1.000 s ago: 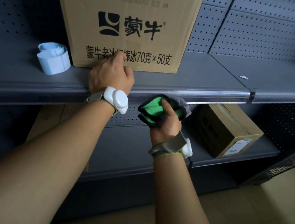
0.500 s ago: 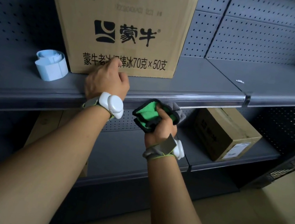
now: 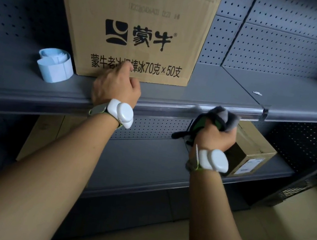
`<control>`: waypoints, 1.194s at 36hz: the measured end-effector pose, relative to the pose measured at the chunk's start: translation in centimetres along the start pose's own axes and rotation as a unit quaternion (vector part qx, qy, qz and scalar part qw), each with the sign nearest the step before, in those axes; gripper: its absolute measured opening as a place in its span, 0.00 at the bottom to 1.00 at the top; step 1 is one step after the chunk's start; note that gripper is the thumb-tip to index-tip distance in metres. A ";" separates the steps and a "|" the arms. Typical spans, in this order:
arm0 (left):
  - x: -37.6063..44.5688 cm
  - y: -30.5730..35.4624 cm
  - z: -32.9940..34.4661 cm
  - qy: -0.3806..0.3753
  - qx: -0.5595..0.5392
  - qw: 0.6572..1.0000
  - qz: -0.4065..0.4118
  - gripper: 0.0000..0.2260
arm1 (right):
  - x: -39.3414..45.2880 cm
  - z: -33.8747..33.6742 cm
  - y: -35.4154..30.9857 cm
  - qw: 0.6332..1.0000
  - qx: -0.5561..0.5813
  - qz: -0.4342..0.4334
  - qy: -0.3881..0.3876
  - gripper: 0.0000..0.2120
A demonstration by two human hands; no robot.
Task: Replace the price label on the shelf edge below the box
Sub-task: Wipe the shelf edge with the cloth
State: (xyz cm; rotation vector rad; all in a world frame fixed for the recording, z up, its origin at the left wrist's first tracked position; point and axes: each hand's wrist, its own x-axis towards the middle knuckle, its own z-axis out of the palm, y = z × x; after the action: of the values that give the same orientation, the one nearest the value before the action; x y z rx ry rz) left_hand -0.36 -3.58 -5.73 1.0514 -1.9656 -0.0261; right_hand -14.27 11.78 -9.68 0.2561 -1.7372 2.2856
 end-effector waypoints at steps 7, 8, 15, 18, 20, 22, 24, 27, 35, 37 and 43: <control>0.1 0.0 0.1 -0.009 0.002 1.000 -0.004 0.14 | -0.7 3.4 0.4 0.999 -0.039 -0.013 -0.005 0.04; 0.1 -0.2 0.1 -0.008 0.004 1.000 -0.004 0.14 | -1.7 3.9 0.7 0.999 -0.030 -0.012 -0.013 0.03; 0.0 -0.2 0.0 -0.005 0.000 1.000 -0.002 0.15 | -9.7 6.2 1.9 0.988 -0.040 -0.024 -0.147 0.03; 0.1 -0.2 0.0 -0.007 0.000 1.000 -0.005 0.14 | -9.6 5.5 1.1 0.985 0.028 0.015 -0.171 0.03; 0.1 -0.2 0.1 -0.012 -0.002 1.000 -0.005 0.14 | -8.2 4.4 0.7 0.985 0.082 0.046 -0.142 0.05; 0.1 -0.2 0.2 -0.014 -0.002 1.000 -0.004 0.14 | -6.3 3.4 0.5 0.989 0.102 0.061 -0.084 0.05; 0.1 -0.3 0.2 -0.014 -0.005 1.000 -0.004 0.14 | -4.0 2.5 0.4 0.994 0.093 0.054 -0.035 0.06; 0.1 -0.2 0.2 -0.012 -0.006 1.000 -0.001 0.14 | -1.9 2.6 0.3 0.996 0.075 0.037 -0.009 0.08; 0.1 -0.3 0.3 -0.007 -0.003 1.000 -0.001 0.14 | -6.7 5.1 1.1 0.991 0.111 0.052 -0.052 0.05; 0.0 -0.2 0.3 -0.006 -0.002 1.000 0.003 0.14 | -7.7 5.2 1.2 0.991 0.103 0.062 -0.060 0.09; 0.2 -0.2 0.5 0.004 0.000 1.000 0.011 0.14 | -7.8 4.9 0.5 0.989 0.050 0.062 -0.123 0.08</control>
State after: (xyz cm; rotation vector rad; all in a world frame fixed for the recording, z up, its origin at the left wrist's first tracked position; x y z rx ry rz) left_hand -0.63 -4.00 -6.02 1.0290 -1.9696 -0.0100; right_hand -7.08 6.15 -11.13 0.4810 -1.7999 2.5269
